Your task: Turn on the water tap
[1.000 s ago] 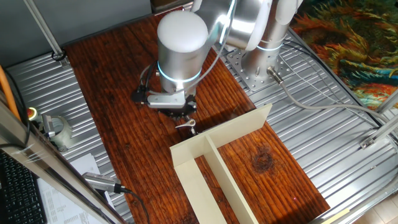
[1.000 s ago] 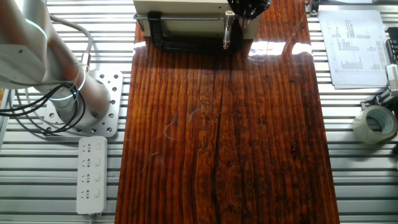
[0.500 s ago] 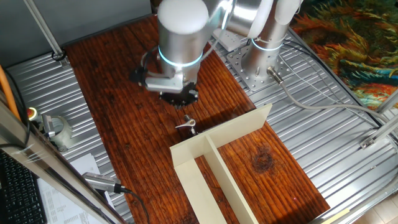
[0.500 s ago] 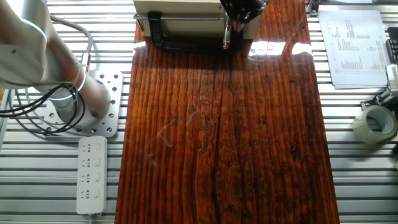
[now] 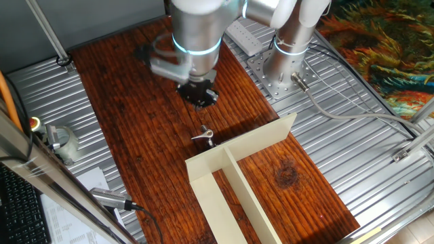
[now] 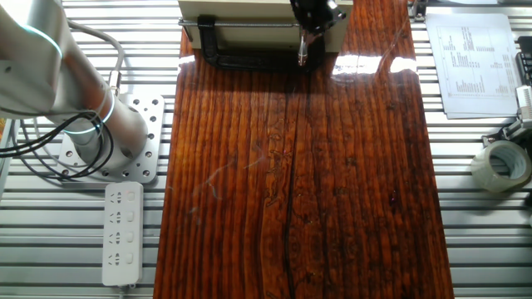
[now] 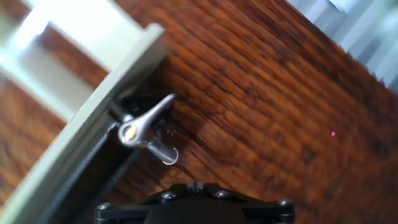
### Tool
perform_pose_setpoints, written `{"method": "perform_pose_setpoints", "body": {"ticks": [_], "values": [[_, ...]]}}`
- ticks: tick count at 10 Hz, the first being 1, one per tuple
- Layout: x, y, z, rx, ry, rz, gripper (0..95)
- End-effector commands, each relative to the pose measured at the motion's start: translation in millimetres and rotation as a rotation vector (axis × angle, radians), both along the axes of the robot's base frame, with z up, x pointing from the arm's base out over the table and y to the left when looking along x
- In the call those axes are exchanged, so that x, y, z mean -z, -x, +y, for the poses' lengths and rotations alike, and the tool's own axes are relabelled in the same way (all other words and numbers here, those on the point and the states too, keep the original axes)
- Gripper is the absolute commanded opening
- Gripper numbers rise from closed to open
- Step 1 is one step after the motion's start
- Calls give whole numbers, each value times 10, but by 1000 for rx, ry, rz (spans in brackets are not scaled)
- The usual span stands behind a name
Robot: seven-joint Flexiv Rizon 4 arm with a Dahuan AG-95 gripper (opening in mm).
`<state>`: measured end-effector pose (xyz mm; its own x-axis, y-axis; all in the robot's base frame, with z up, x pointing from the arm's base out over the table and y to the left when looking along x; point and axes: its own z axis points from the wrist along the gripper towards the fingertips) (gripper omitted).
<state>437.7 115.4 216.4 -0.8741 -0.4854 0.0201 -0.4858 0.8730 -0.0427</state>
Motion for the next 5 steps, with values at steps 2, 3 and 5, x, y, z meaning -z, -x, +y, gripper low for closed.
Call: {"method": "perform_pose_setpoints", "body": {"ticks": [2, 3, 5], "values": [[-25, 42, -131, 466, -104, -31, 0], [-17, 39, -137, 491, -136, -23, 0], [5, 33, -153, 508, -146, -20, 0]]}}
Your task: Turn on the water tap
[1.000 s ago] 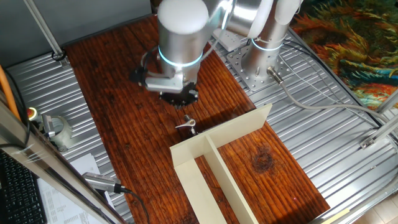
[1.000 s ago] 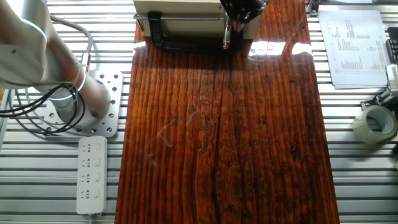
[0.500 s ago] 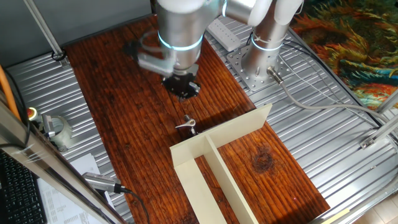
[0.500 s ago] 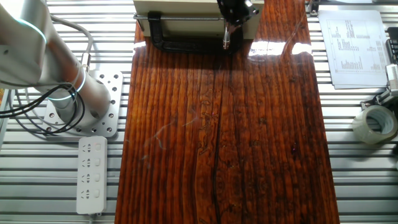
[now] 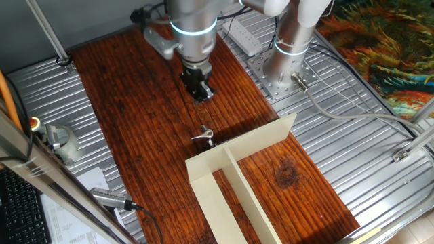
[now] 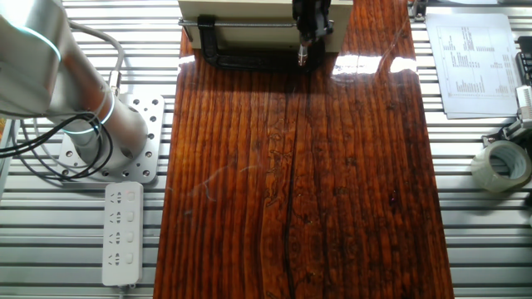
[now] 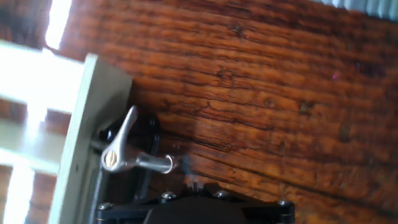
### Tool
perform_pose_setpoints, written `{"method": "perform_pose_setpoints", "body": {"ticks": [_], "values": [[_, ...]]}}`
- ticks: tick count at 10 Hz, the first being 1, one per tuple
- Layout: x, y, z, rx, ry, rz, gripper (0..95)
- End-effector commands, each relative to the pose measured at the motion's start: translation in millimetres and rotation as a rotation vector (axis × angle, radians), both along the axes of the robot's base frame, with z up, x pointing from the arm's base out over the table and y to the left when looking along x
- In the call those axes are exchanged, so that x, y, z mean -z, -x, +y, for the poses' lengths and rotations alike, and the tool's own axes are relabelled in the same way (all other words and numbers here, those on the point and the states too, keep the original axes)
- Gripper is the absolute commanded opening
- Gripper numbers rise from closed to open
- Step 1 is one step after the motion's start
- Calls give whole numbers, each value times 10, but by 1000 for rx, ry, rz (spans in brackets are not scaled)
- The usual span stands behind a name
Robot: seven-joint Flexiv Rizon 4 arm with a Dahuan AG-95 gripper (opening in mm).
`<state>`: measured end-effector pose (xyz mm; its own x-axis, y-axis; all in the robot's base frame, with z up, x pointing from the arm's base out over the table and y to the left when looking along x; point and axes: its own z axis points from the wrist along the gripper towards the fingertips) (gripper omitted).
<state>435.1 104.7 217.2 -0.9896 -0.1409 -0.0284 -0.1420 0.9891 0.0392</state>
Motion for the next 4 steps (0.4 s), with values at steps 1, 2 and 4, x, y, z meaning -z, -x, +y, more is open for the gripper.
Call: {"method": "perform_pose_setpoints", "body": {"ticks": [1, 2, 4], "values": [[25, -2, -55, 148, -54, -3, 0], [33, -9, -61, 149, -55, -3, 0], [45, -17, -69, 145, -66, 3, 0]]}}
